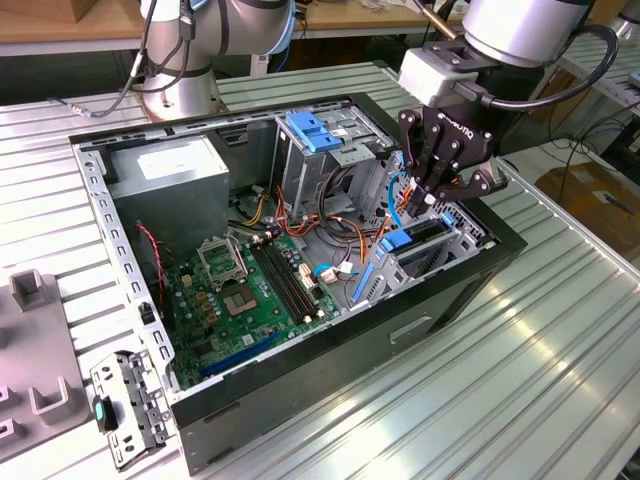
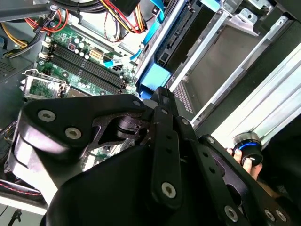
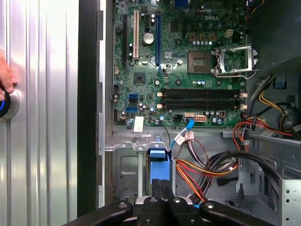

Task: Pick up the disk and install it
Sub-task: 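Insert the first disk wire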

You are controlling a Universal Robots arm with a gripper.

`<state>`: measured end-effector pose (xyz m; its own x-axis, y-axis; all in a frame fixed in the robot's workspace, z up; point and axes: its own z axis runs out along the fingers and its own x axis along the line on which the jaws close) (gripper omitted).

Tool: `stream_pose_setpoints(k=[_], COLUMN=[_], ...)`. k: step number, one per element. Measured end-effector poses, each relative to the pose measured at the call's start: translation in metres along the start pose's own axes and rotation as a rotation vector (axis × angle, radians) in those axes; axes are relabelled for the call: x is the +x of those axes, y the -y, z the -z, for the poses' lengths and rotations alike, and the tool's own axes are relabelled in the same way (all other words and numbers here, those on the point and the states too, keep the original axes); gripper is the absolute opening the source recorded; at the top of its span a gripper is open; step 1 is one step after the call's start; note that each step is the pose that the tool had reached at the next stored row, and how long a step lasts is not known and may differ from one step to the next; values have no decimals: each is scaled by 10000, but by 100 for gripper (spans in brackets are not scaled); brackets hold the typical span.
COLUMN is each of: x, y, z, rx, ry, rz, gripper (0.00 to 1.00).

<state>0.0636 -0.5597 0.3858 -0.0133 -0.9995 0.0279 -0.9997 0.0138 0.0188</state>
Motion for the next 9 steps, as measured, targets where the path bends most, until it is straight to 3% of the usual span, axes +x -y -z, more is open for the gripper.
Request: stream_pose_setpoints(k=[9], x=[0], y=[3], z=[-4], rx=[0], ry=[1], rz=[0], gripper=[11])
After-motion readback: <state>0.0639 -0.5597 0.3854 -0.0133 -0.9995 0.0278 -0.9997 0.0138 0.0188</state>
